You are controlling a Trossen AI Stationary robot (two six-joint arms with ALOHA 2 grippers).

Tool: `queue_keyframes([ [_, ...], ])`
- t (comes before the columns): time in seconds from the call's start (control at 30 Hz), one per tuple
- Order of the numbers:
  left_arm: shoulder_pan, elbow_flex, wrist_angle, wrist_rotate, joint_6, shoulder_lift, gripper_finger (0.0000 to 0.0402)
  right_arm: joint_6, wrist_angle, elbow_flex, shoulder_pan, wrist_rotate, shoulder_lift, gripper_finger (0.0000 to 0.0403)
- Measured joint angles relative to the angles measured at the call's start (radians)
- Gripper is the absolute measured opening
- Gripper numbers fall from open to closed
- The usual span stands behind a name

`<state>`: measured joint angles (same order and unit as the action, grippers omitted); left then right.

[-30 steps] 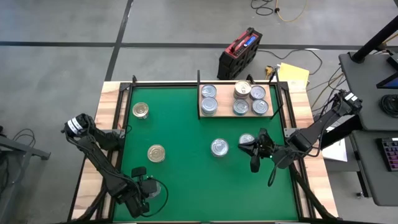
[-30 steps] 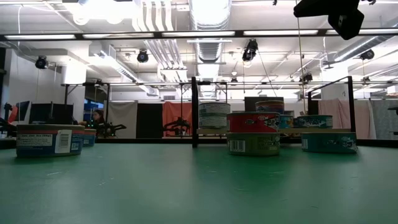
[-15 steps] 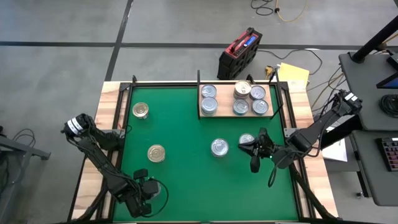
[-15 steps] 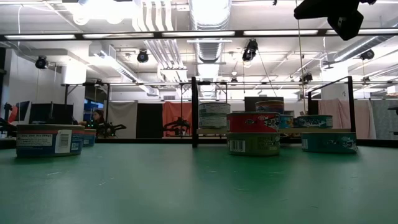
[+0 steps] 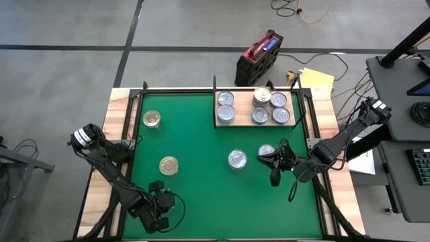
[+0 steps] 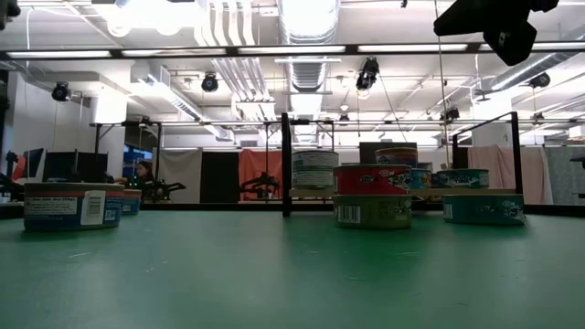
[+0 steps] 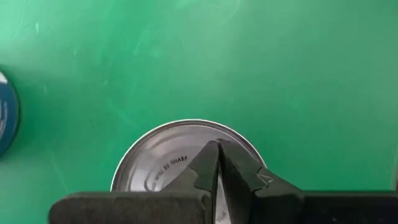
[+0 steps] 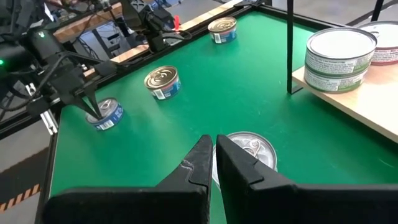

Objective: Stack canned seafood by type on shelf
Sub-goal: Stack the blue tuna can on top of the blue tuna can on the shelf

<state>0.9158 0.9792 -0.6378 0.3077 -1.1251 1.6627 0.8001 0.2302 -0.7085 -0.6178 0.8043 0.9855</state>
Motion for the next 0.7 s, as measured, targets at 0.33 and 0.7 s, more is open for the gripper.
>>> queue_keyframes([
  [0.33, -0.012, 0.053, 0.085, 0.109, 0.087, 0.102, 0.0001, 0.013, -0.007, 0.001, -0.005, -0.026, 0.0, 0.0012],
  [0.7, -0.108, 0.075, 0.171, 0.235, 0.29, 0.161, 0.0001, 0.024, -0.048, 0.001, -0.018, -0.044, 0.011, 0.0012],
])
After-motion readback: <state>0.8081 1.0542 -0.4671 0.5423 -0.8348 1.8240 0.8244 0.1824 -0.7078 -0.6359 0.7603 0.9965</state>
